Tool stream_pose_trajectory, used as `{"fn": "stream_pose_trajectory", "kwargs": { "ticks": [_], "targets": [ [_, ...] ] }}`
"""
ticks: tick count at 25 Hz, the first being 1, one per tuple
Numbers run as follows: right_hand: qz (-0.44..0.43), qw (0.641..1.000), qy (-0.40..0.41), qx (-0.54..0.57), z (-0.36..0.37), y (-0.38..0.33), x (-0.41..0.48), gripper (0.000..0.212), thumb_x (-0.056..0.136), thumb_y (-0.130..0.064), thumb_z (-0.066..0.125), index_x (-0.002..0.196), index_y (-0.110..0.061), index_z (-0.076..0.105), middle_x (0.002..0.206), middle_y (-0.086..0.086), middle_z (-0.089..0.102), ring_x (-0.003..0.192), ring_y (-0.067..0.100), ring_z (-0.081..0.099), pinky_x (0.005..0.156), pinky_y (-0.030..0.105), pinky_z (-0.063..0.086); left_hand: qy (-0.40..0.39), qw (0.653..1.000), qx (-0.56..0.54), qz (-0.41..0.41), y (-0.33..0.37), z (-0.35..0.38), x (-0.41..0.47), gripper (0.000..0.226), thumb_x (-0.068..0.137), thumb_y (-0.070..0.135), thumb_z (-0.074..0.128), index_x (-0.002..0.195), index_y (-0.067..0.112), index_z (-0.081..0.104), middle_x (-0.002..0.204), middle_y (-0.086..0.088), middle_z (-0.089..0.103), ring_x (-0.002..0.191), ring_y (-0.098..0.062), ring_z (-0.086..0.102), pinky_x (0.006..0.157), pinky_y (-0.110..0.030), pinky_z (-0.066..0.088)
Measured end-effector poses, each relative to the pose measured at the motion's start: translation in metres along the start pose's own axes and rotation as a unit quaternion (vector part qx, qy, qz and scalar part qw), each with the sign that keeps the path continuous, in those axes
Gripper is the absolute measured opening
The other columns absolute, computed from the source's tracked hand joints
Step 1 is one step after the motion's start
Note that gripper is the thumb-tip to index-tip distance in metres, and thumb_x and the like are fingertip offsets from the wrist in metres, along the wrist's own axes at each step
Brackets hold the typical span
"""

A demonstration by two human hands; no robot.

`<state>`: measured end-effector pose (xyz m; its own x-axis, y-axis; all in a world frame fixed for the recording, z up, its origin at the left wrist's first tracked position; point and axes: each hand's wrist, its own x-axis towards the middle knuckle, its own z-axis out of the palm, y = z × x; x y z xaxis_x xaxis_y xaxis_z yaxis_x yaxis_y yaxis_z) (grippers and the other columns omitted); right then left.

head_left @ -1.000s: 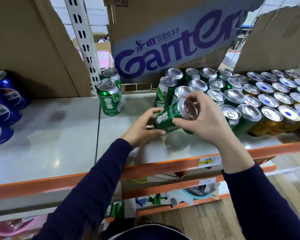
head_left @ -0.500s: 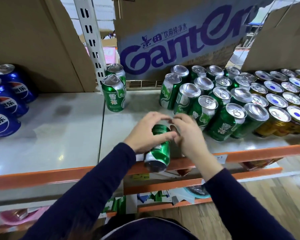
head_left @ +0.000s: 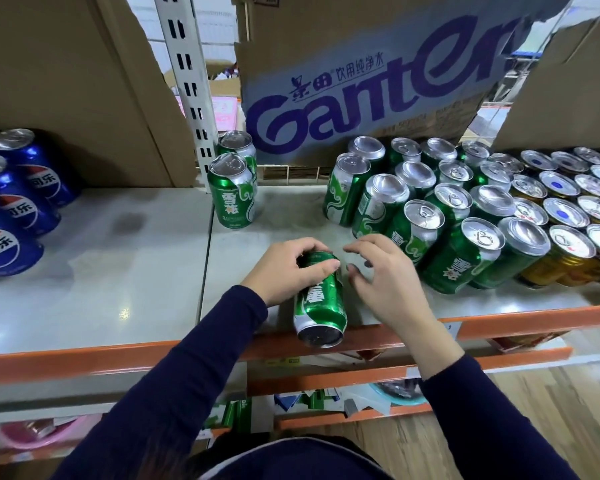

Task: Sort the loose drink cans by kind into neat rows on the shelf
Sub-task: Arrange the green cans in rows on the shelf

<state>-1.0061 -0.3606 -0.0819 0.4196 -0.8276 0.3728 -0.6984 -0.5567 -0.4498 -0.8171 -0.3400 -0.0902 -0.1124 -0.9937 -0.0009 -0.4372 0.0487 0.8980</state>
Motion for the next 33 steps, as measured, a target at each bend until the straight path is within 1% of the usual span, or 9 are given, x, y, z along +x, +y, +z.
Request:
{"fn": "stream_pose_trajectory", "kwargs": {
  "ticks": [2,5,7,9,13,20,23,27,33],
  "targets": [
    [-0.022,0.999,0.046,0.011,-0.016,-0.003,0.003,0.021,0.083,-0.003,0.066,0.104,-0.005,0.069,0.104,0.008,0.063,0.093,0.023,0.061,0.078,0.035,0.052,-0.003,1.000,0.008,-0.018,0.003,-0.002,0.002,0.035,0.079,0.054,0.069,0.097,0.024,0.068,0.089,0.008,0.070,0.080,-0.006,0.065,0.069,-0.022,0.053],
    [-0.037,0.990,0.127,-0.045,-0.041,0.001,0.010,0.017,0.082,-0.006,0.067,0.099,-0.005,0.070,0.098,0.008,0.065,0.090,0.022,0.059,0.084,0.025,0.044,-0.014,0.993,0.103,-0.059,0.007,-0.004,0.003,0.078,0.059,0.087,0.056,0.086,0.015,0.066,0.077,-0.002,0.070,0.071,-0.017,0.066,0.062,-0.034,0.053],
    [-0.005,0.982,0.133,-0.132,-0.054,0.008,0.016,0.022,0.081,-0.016,0.069,0.101,-0.005,0.069,0.100,0.010,0.065,0.098,0.030,0.056,0.092,0.029,0.034,-0.035,0.982,0.156,-0.103,0.008,-0.008,0.004,0.078,0.052,0.094,0.046,0.073,0.021,0.062,0.069,0.002,0.066,0.063,-0.014,0.064,0.049,-0.027,0.046],
    [0.055,0.976,0.080,-0.196,-0.059,0.015,0.022,0.037,0.081,-0.028,0.072,0.109,-0.006,0.065,0.104,0.013,0.063,0.104,0.034,0.053,0.097,0.035,0.029,-0.056,0.982,0.114,-0.141,0.009,-0.011,0.005,0.063,0.056,0.088,0.054,0.065,0.027,0.061,0.066,0.007,0.065,0.062,-0.011,0.065,0.049,-0.022,0.045],
    [0.081,0.979,0.009,-0.188,-0.064,0.018,0.029,0.050,0.078,-0.031,0.074,0.118,-0.006,0.058,0.107,0.014,0.063,0.105,0.034,0.051,0.095,0.036,0.026,-0.054,0.979,-0.066,-0.183,0.005,-0.013,0.003,0.040,0.070,0.056,0.077,0.080,0.018,0.067,0.075,-0.004,0.070,0.065,-0.019,0.069,0.056,-0.030,0.054],
    [0.020,0.998,-0.059,-0.017,-0.057,-0.010,0.042,0.075,0.063,-0.037,0.087,0.129,-0.017,0.056,0.115,0.004,0.063,0.107,0.025,0.051,0.089,0.029,0.035,0.018,0.962,0.253,-0.104,0.004,-0.066,0.007,0.089,0.057,0.066,0.078,0.135,0.030,0.051,0.126,0.003,0.060,0.111,-0.018,0.056,0.091,-0.029,0.046],
    [-0.005,0.994,-0.106,-0.009,-0.047,-0.015,0.057,0.077,0.068,-0.039,0.083,0.135,-0.015,0.053,0.124,0.005,0.058,0.117,0.024,0.049,0.098,0.028,0.033,0.016,0.968,0.225,-0.105,-0.005,-0.069,-0.006,0.077,0.064,0.070,0.071,0.127,0.026,0.058,0.118,0.004,0.063,0.105,-0.015,0.058,0.083,-0.025,0.045],
    [0.041,0.991,-0.121,-0.044,-0.037,-0.014,0.062,0.077,0.068,-0.056,0.076,0.130,-0.016,0.053,0.116,0.005,0.057,0.105,0.020,0.053,0.087,0.029,0.041,0.053,0.975,0.156,-0.152,-0.021,-0.076,-0.037,0.078,0.059,0.084,0.060,0.114,0.030,0.061,0.102,0.010,0.063,0.086,-0.006,0.057,0.067,-0.020,0.043],
    [-0.013,0.992,-0.122,-0.003,-0.020,-0.047,0.086,0.059,0.061,-0.053,0.083,0.110,-0.022,0.067,0.096,-0.004,0.061,0.092,0.016,0.053,0.075,0.026,0.036,0.101,0.975,0.109,-0.166,-0.029,-0.095,-0.058,0.075,0.046,0.073,0.073,0.102,0.026,0.057,0.087,0.008,0.061,0.076,-0.007,0.056,0.060,-0.025,0.041]
  ]
}}
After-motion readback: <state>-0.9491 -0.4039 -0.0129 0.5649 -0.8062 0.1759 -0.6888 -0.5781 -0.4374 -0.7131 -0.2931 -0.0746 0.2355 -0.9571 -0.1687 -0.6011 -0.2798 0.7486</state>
